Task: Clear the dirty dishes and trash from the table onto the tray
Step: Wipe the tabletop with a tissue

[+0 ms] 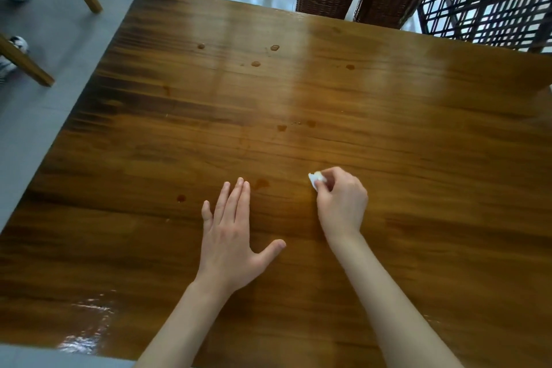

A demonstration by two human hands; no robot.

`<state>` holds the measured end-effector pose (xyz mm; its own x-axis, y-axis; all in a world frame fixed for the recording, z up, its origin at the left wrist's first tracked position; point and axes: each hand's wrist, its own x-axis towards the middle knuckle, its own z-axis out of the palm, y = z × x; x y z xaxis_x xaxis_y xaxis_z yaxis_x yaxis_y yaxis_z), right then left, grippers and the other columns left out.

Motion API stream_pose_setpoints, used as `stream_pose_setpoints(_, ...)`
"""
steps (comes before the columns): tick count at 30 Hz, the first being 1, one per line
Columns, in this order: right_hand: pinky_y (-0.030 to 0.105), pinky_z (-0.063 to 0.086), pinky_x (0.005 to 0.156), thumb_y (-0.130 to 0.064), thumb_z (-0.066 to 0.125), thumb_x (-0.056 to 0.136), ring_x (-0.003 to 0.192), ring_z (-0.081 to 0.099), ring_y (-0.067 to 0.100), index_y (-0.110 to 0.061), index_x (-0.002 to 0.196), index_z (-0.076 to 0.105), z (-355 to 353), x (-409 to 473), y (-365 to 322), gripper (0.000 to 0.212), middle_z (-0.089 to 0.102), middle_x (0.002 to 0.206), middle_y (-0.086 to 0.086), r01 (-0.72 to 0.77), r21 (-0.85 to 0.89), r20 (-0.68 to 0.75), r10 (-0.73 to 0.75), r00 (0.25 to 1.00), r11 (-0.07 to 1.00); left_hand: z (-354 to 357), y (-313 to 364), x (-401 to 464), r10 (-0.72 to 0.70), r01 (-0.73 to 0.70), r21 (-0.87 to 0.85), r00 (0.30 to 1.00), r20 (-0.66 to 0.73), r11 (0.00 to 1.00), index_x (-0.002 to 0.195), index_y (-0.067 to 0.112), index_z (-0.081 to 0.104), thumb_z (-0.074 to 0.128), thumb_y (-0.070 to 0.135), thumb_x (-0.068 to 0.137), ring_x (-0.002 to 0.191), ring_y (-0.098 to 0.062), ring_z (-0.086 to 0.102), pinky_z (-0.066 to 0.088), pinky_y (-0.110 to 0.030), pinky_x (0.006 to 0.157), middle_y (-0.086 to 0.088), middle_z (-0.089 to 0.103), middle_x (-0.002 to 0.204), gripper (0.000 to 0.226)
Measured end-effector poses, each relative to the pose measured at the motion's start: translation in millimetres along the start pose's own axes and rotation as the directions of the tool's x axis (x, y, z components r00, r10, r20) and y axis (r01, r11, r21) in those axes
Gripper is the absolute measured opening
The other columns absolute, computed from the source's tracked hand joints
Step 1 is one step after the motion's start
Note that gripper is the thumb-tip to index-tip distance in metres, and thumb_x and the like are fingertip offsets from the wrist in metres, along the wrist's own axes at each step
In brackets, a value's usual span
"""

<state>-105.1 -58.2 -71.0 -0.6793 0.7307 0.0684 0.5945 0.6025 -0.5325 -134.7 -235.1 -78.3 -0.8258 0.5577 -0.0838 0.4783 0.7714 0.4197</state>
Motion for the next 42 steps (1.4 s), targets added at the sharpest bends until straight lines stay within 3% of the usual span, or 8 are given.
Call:
stream_pose_setpoints(6, 0.029, 0.053, 0.061, -0.005, 0.074, 0.075, 0.07, 0.063, 0.018, -0.009, 0.082, 0.075, 31, -32, -47, 0.008, 0.07, 0.074, 0.004, 0.315, 0.091, 0.118, -0.324, 0.939, 0.945, -6, -18, 3, -0.039, 0.039, 0.01, 0.999, -0.01, 0.999, 0.149, 0.016, 0.019, 0.04, 0.077, 0.073, 0.145, -0.018, 0.006, 0.001, -0.047, 0.114, -0.002, 0.019, 0.156, 0.1)
stream_pose_setpoints(16, 0.028, 0.054, 0.062, -0.006, 0.072, 0.079, 0.073, 0.061, 0.019, -0.005, 0.08, 0.074, 35, -14, -58, 0.002, 0.07, 0.076, 0.006, 0.51, 0.117, 0.235, -0.523, 0.819, 0.852, -9, -37, -2, -0.076, 0.075, 0.073, 0.997, 0.011, 0.995, 0.15, 0.014, 0.019, 0.041, 0.08, 0.069, 0.145, -0.021, 0.009, 0.002, -0.048, 0.113, -0.003, 0.021, 0.156, 0.106)
stream_pose_setpoints(22, 0.033, 0.053, 0.065, -0.008, 0.069, 0.082, 0.077, 0.058, 0.021, -0.003, 0.081, 0.072, 40, 3, -61, 0.006, 0.069, 0.077, 0.008, 0.509, 0.084, 0.205, -0.515, 0.832, 0.857, -13, -37, 0, -0.076, 0.074, 0.089, 0.997, 0.023, 0.993, 0.15, 0.014, 0.017, 0.04, 0.08, 0.069, 0.145, -0.022, 0.011, 0.002, -0.047, 0.112, -0.004, 0.021, 0.156, 0.108)
stream_pose_setpoints(29, 0.031, 0.054, 0.062, -0.002, 0.068, 0.081, 0.071, 0.061, 0.022, -0.002, 0.078, 0.071, 40, 0, -60, 0.004, 0.067, 0.074, 0.01, 0.51, 0.057, 0.134, -0.512, 0.848, 0.859, -14, -39, 0, -0.093, 0.085, 0.153, 0.995, 0.046, 0.985, 0.151, 0.02, -0.001, 0.03, 0.086, 0.07, 0.146, -0.016, -0.002, -0.009, -0.045, 0.111, 0.003, 0.005, 0.159, 0.109)
stream_pose_setpoints(37, 0.035, 0.055, 0.067, -0.001, 0.066, 0.082, 0.076, 0.063, 0.023, -0.003, 0.085, 0.071, 27, 12, -30, 0.006, 0.068, 0.08, 0.01, 0.382, -0.004, 0.077, -0.38, 0.922, 0.924, -16, -32, -1, -0.13, 0.122, 0.17, 0.991, 0.039, 0.978, 0.151, 0.02, -0.003, 0.03, 0.086, 0.07, 0.146, -0.017, -0.003, -0.008, -0.046, 0.112, 0.003, 0.003, 0.159, 0.109)
stream_pose_setpoints(42, 0.03, 0.053, 0.063, -0.002, 0.068, 0.081, 0.073, 0.064, 0.021, -0.004, 0.085, 0.073, 30, 11, -34, 0.006, 0.069, 0.077, 0.009, 0.336, 0.035, 0.056, -0.337, 0.94, 0.941, -13, -22, -4, -0.168, 0.155, 0.205, 0.985, 0.048, 0.966, 0.15, 0.021, -0.006, 0.015, 0.088, 0.064, 0.146, -0.017, -0.007, -0.009, -0.046, 0.112, 0.004, 0.001, 0.159, 0.111)
